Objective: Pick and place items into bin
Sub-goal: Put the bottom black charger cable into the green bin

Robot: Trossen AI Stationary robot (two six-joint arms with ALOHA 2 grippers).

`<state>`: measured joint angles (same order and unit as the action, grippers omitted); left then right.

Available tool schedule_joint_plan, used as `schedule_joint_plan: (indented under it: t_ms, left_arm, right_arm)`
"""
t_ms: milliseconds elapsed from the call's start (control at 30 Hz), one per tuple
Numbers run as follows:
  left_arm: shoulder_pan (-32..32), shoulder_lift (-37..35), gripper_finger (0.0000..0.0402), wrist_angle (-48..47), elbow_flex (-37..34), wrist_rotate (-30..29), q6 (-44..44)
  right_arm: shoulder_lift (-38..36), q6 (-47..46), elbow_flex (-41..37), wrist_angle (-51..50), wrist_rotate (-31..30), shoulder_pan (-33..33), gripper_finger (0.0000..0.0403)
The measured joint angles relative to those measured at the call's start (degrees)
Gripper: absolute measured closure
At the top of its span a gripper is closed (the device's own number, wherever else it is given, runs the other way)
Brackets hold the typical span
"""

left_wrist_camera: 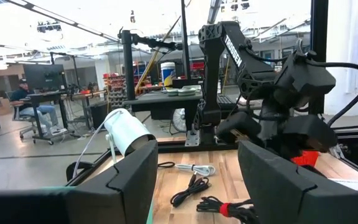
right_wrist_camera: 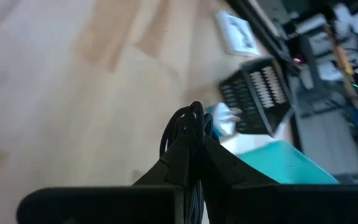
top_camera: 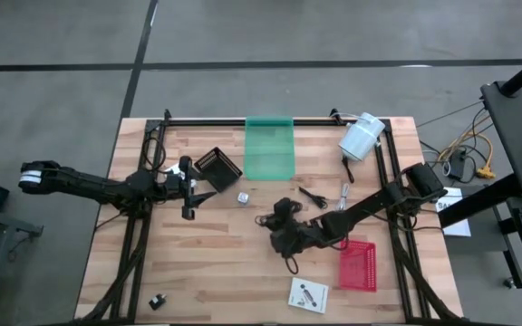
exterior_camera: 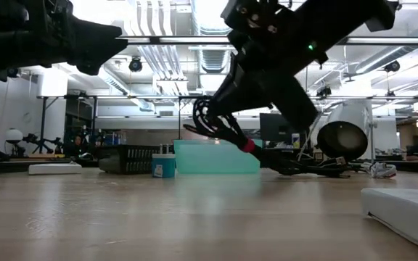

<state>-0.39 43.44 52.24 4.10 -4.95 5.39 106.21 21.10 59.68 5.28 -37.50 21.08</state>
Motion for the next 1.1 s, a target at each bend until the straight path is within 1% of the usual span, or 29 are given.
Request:
schedule_joint_plan:
  t_ms: [200, 367, 433, 667, 800, 900, 1033, 1100]
  left_arm:
    - [0.0, 0.0, 0.0194, 0.1, 0.0, 0.0, 0.0]
    - [0.0, -0.1, 0.0194, 0.2, 0.0, 0.0, 0.0]
    - [0.0, 0.0, 0.0194, 0.3, 0.0, 0.0, 0.0]
    - [0.0, 0.1, 0.0194, 0.8, 0.0, 0.0, 0.0]
    - [0.0, 0.4, 0.0194, 1.3, 0.0, 0.0, 0.0]
    - [0.0, 0.4, 0.0194, 1.3, 0.0, 0.0, 0.0]
    - [0.0, 0.4, 0.0194, 1.3, 0.0, 0.0, 0.2]
    - [0.0, 0.4, 0.0194, 1.3, 0.0, 0.0, 1.7]
  right_arm:
    - [0.0, 0.5, -1.9, 8.0, -7.8, 0.0, 0.039]
    - [-0.1, 4.6, -2.3, 10.4, -10.7, 0.0, 0.039]
    - [-0.7, 6.3, -2.3, 10.4, -10.7, 0.0, 0.039]
    - [-2.1, 5.9, -3.3, 11.5, -10.6, -0.4, 0.039]
    - [-2.3, 6.1, -4.8, 17.2, -8.7, -1.3, 0.039]
    - [-2.8, 8.2, -6.6, 20.7, -7.5, -1.5, 0.039]
    - [-4.0, 9.1, -8.3, 24.1, -4.8, -1.6, 0.039]
    - [-4.9, 9.5, -9.5, 25.8, -4.4, -1.6, 0.039]
